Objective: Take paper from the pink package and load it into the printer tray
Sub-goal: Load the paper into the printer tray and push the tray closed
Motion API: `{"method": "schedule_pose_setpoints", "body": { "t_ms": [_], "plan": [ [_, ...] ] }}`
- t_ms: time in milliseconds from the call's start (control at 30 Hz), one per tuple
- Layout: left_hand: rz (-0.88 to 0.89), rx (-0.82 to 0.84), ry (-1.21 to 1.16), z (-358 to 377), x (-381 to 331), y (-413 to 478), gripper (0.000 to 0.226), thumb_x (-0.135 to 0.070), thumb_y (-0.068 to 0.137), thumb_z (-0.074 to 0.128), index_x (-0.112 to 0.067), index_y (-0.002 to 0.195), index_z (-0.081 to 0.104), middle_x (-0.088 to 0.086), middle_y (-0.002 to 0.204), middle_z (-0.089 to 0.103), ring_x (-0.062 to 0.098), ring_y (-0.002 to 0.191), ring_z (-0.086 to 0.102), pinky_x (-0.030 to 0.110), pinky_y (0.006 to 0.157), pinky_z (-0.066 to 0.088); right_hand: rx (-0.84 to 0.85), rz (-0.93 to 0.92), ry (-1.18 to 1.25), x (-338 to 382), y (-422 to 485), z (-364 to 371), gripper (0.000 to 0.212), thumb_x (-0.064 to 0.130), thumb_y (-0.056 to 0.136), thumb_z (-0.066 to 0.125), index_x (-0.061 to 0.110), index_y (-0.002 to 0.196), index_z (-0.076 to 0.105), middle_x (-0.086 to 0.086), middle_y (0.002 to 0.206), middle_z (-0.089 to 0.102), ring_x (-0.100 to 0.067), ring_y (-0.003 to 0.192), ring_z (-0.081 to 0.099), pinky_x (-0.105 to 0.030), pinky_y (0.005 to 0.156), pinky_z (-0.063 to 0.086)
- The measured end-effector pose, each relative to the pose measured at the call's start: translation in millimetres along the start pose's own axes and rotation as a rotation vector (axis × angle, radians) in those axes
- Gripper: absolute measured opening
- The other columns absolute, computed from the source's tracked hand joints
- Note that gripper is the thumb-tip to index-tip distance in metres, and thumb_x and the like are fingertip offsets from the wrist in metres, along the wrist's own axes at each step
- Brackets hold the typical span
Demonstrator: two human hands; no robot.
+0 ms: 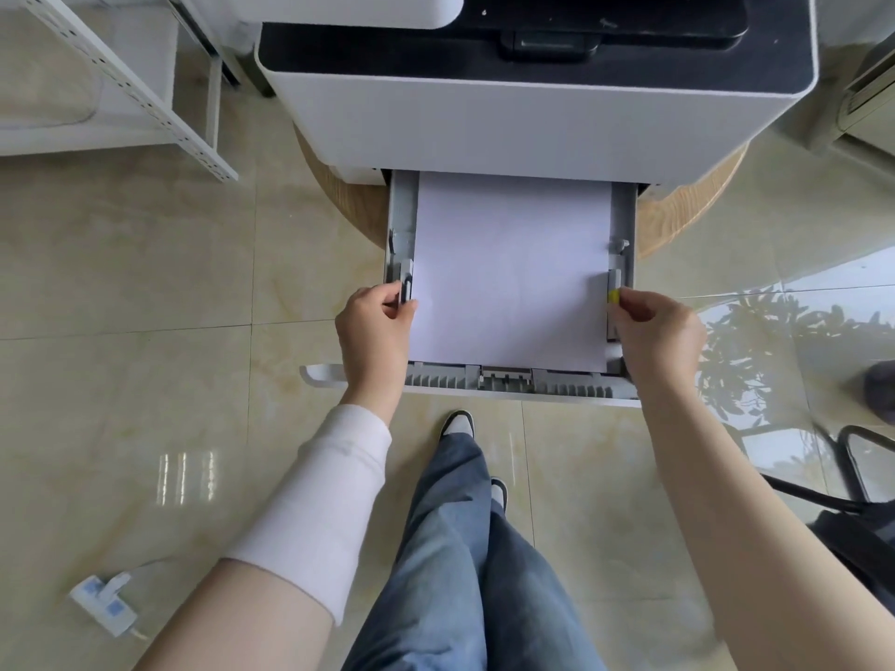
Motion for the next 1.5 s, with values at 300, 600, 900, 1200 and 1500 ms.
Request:
{"method": "schedule_pose_setpoints", "body": {
  "t_ms": [300, 600, 900, 1200, 1500],
  "plan": [
    [-0.012, -0.003, 0.021, -2, -3, 4, 0.008, -0.007, 0.077, 0.068, -0.002, 0.082, 0.071, 0.014, 0.083, 0.073, 0.028, 0.076, 0.066, 0.026, 0.073, 0.049, -0.021, 0.031, 0.028, 0, 0, 0, 0.025, 0.015, 0.084, 0.06, 0.014, 0.107, 0.07, -0.009, 0.104, 0.073, -0.018, 0.095, 0.063, -0.01, 0.076, 0.037],
    [-0.04, -0.034, 0.02, 0, -4, 4, 0.011, -0.004, 0.076, 0.067, 0.006, 0.072, 0.066, 0.013, 0.065, 0.059, 0.032, 0.073, 0.062, 0.036, 0.071, 0.049, -0.048, 0.084, 0.057, 0, 1, 1, 0.025, 0.015, 0.085, 0.06, 0.013, 0.107, 0.07, -0.01, 0.104, 0.073, -0.023, 0.098, 0.063, -0.02, 0.088, 0.045],
    [0.0, 0.234, -0.017, -28, -1, -2, 0.028, -0.016, 0.082, 0.067, -0.009, 0.109, 0.067, 0.008, 0.106, 0.07, 0.015, 0.091, 0.063, 0.015, 0.083, 0.041, 0.098, -0.187, 0.061, -12, -17, -17, 0.055, 0.024, 0.076, 0.074, 0.012, 0.126, 0.054, -0.006, 0.117, 0.066, -0.022, 0.103, 0.063, -0.033, 0.096, 0.046],
    [0.331, 0.361, 0.576, -47, 70, -33, 0.058, -0.05, 0.065, 0.074, -0.01, 0.107, 0.067, 0.009, 0.112, 0.069, 0.029, 0.109, 0.059, 0.043, 0.101, 0.038, 0.04, -0.561, -0.417, -79, -44, -18, 0.063, 0.034, 0.052, 0.087, -0.001, 0.101, 0.067, -0.015, 0.093, 0.073, -0.038, 0.108, 0.056, -0.045, 0.085, 0.048],
    [0.512, 0.188, 0.56, -57, 44, -36, 0.016, -0.02, 0.057, 0.085, -0.015, 0.063, 0.072, 0.006, 0.048, 0.062, 0.03, 0.048, 0.056, 0.031, 0.057, 0.045, -0.089, -0.561, -0.31, -73, -43, -29, 0.032, 0.024, 0.052, 0.087, 0.003, 0.073, 0.074, -0.009, 0.062, 0.068, -0.029, 0.082, 0.063, -0.03, 0.05, 0.047]
  ]
}}
Point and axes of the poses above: each hand's wrist, its own y-axis towards the middle knuckle, its own z-axis out of the palm, x = y × z, the point moved 4 cm from there along y, towards the middle knuckle
